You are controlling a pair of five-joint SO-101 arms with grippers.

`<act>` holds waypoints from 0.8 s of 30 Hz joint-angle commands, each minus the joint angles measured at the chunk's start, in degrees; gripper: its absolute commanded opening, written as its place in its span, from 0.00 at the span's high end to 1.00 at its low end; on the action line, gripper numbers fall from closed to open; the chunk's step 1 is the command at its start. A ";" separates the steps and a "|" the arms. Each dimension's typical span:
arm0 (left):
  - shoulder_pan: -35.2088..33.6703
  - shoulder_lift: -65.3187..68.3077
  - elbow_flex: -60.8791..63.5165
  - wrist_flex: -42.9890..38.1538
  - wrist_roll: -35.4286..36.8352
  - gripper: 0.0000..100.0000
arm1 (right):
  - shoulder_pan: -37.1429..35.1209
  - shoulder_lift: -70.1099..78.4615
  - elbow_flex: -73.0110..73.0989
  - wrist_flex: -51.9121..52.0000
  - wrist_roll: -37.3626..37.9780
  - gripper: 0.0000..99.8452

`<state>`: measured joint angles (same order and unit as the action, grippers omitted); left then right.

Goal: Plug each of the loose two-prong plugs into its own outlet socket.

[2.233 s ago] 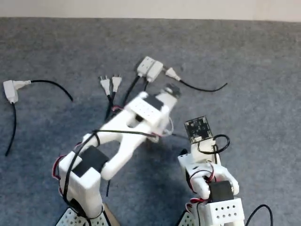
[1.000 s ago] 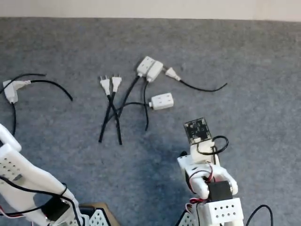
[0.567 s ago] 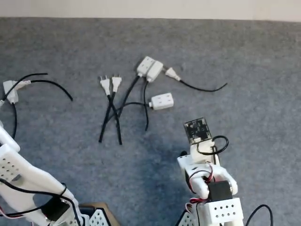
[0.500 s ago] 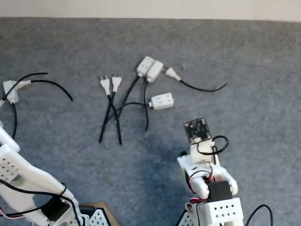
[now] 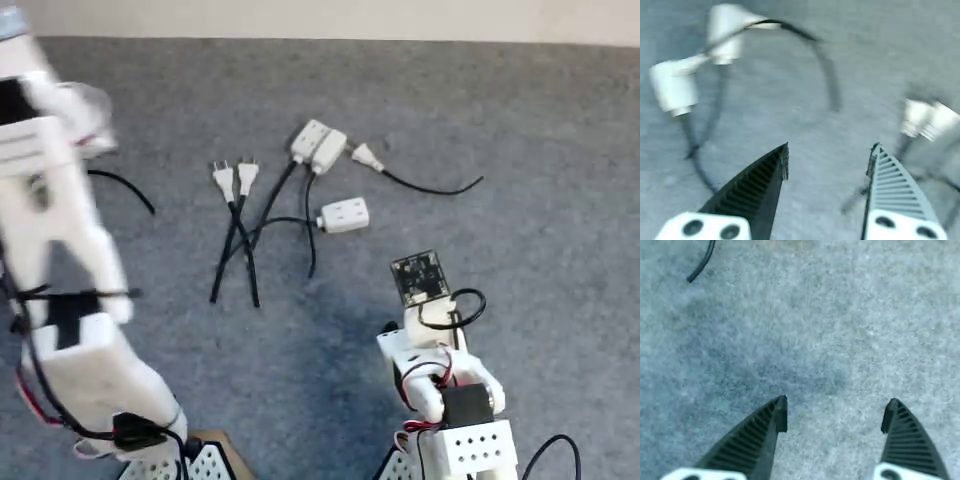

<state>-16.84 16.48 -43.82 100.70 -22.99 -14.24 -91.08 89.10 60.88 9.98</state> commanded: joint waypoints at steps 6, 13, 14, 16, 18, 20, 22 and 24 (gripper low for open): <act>22.20 4.44 8.84 -20.57 0.70 0.74 | 0.22 -0.31 -0.31 -1.19 -0.26 0.71; 27.30 19.91 9.54 -32.35 0.62 0.74 | 0.22 -0.31 -0.31 -1.10 -0.26 0.71; 27.82 21.41 9.54 -32.97 0.62 0.74 | 0.22 -0.31 -0.31 -1.10 -0.26 0.71; 28.62 23.08 9.54 -33.93 0.62 0.74 | 0.22 -0.31 -0.31 -1.10 -0.26 0.71; 30.02 23.87 9.54 -34.02 0.62 0.74 | 0.22 -0.31 -0.31 -1.10 -0.26 0.71; 31.60 23.96 9.54 -33.67 0.62 0.74 | 0.22 -0.31 -0.31 -1.10 -0.26 0.71; 33.27 23.87 9.54 -33.67 0.70 0.74 | 0.22 -0.31 -0.31 -1.19 -0.26 0.71; 34.77 22.90 8.75 -32.18 0.70 0.74 | 0.22 -0.31 -0.31 -1.19 -0.26 0.71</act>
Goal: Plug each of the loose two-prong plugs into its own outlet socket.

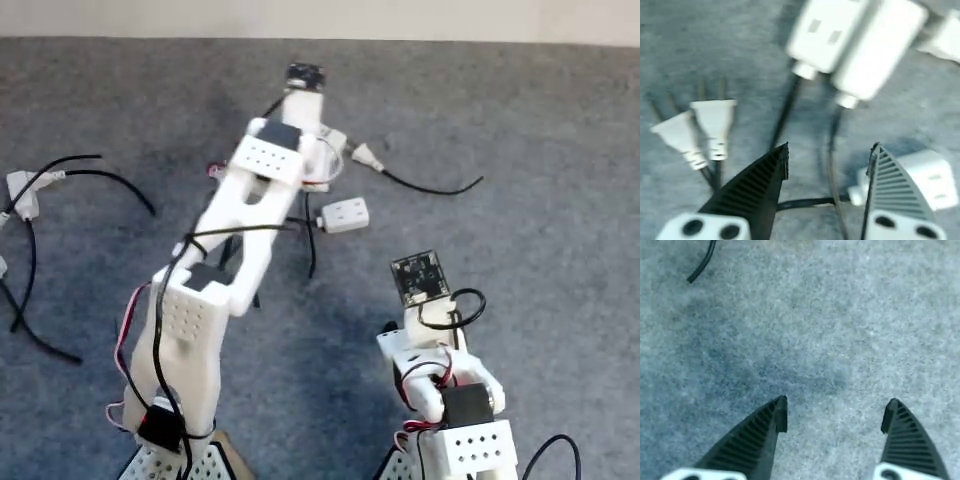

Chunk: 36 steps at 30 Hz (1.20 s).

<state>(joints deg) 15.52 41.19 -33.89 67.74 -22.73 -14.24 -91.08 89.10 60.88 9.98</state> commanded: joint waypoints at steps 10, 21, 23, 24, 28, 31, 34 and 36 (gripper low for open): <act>7.69 -2.86 -6.46 14.51 -10.64 0.74 | 0.22 -0.31 -0.31 -1.36 -0.26 0.71; 7.25 2.15 -6.55 10.73 -20.31 0.74 | 0.22 -0.31 -0.31 -1.36 -0.26 0.71; 7.34 5.05 -6.64 9.67 -21.19 0.74 | 0.22 -0.31 -0.31 -1.36 -0.26 0.71; 7.43 6.29 -6.64 8.88 -21.89 0.74 | 0.22 -0.31 -0.31 -1.36 -0.26 0.71; 7.16 9.45 -6.64 6.77 -22.07 0.74 | 0.04 -0.31 -0.31 -1.36 -0.26 0.71; 6.99 9.54 -6.64 6.77 -21.98 0.74 | -1.98 -0.31 -0.22 -1.19 -0.26 0.71; 6.99 9.45 -8.48 7.03 -21.89 0.82 | -2.33 -0.31 -0.22 -1.19 -0.26 0.71; 7.16 9.80 -11.12 7.56 -21.89 0.89 | -2.33 -0.31 -0.22 -1.19 -0.26 0.71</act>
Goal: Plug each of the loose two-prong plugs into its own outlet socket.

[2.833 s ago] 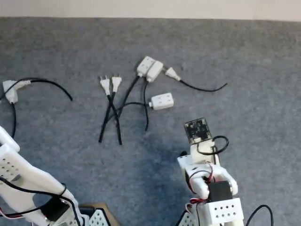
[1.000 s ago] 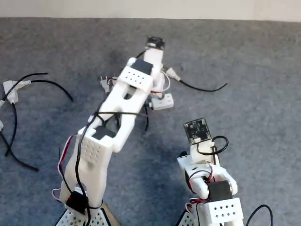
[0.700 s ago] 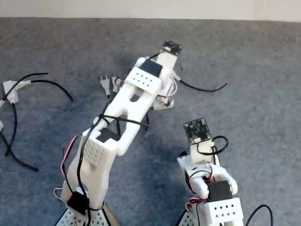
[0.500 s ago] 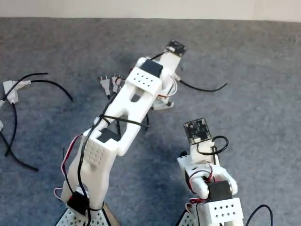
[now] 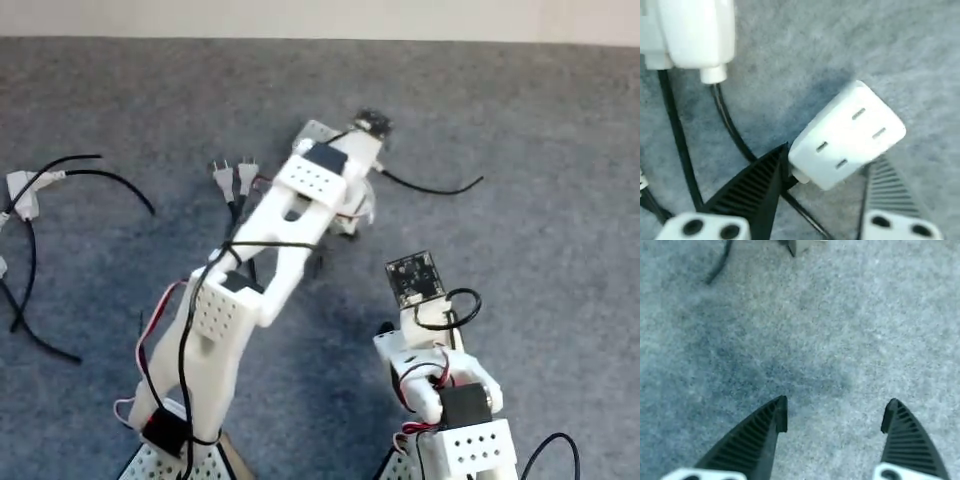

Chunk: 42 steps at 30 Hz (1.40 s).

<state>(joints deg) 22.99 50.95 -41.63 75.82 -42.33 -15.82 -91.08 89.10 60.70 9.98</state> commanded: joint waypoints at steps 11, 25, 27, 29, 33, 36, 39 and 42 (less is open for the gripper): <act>-1.45 -0.22 -24.04 20.13 2.73 1.00 | -0.75 -0.31 -0.22 -1.01 -0.26 0.71; -9.54 -18.59 -31.87 25.49 1.14 1.00 | -0.75 -0.31 -0.13 -1.19 -0.26 0.71; -11.82 -23.60 -31.87 25.49 0.79 1.00 | -0.75 -0.31 -0.13 -1.19 -0.26 0.71; -14.55 -28.00 -30.46 25.58 0.79 1.00 | -0.75 -0.31 -0.13 -1.19 -0.26 0.71; -19.82 -37.32 -20.26 25.58 0.70 1.00 | -0.84 -0.31 -0.13 -1.19 -0.26 0.71; -22.46 -45.05 -6.11 25.67 0.70 1.00 | -0.84 -0.48 0.84 -1.27 -0.09 0.71; -22.90 -53.67 13.85 25.67 0.62 1.00 | -0.92 -0.57 1.45 -1.27 -0.09 0.71; -21.76 -62.20 34.95 25.58 -1.93 1.00 | -0.92 -0.57 1.45 -1.27 0.00 0.71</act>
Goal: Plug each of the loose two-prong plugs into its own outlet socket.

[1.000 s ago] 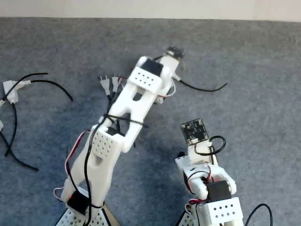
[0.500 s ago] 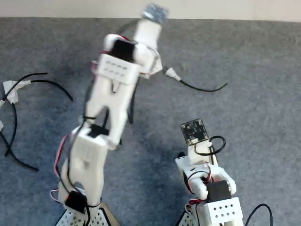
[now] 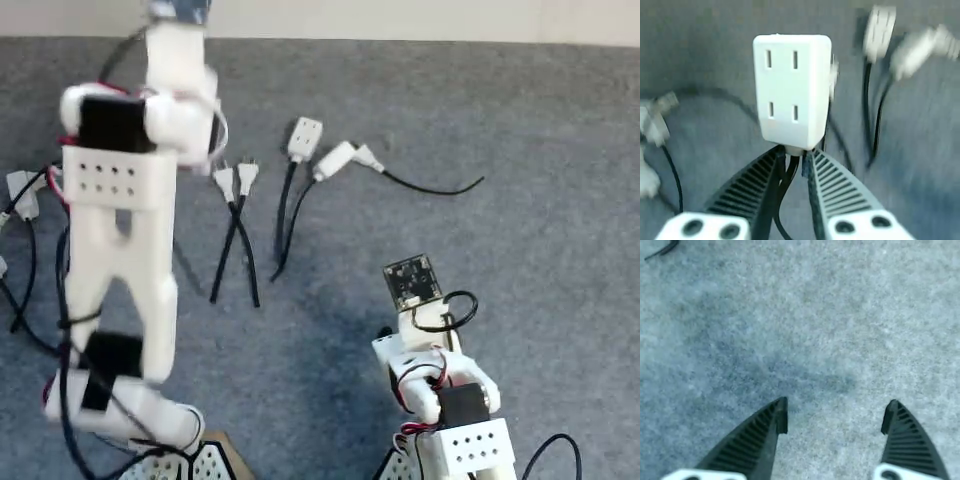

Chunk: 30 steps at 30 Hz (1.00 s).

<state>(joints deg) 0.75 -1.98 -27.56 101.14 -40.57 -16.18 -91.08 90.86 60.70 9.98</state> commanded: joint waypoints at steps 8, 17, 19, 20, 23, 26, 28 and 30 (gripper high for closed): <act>8.04 -20.62 60.35 -3.08 -14.15 1.00 | -0.57 -0.57 -0.22 -1.27 0.00 0.71; 21.32 -20.53 80.48 -17.85 -15.82 1.00 | -0.57 -0.57 -0.22 -1.27 -0.09 0.71; 22.73 -20.53 82.59 -19.08 -15.82 1.00 | -0.57 -0.57 -0.22 -1.27 -0.09 0.71; 22.64 -20.53 82.95 -18.81 -15.82 0.99 | -0.57 -0.57 -0.22 -1.27 -0.09 0.71; 22.29 -21.05 82.95 -15.12 -15.82 0.95 | -0.57 -0.57 -0.22 -1.27 0.00 0.71; 21.58 -21.14 82.33 -11.96 -15.82 0.88 | -0.57 -0.57 -0.22 -1.27 0.00 0.71; 20.26 -21.14 80.75 -10.90 -15.82 0.86 | -0.57 -0.57 -0.22 -1.27 0.00 0.71; 18.33 -21.14 77.58 -9.85 -15.74 0.85 | -0.57 -0.66 -0.22 -1.27 0.00 0.71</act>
<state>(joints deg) 21.58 -21.85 54.02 89.36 -52.79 -16.18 -91.08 90.86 60.70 9.98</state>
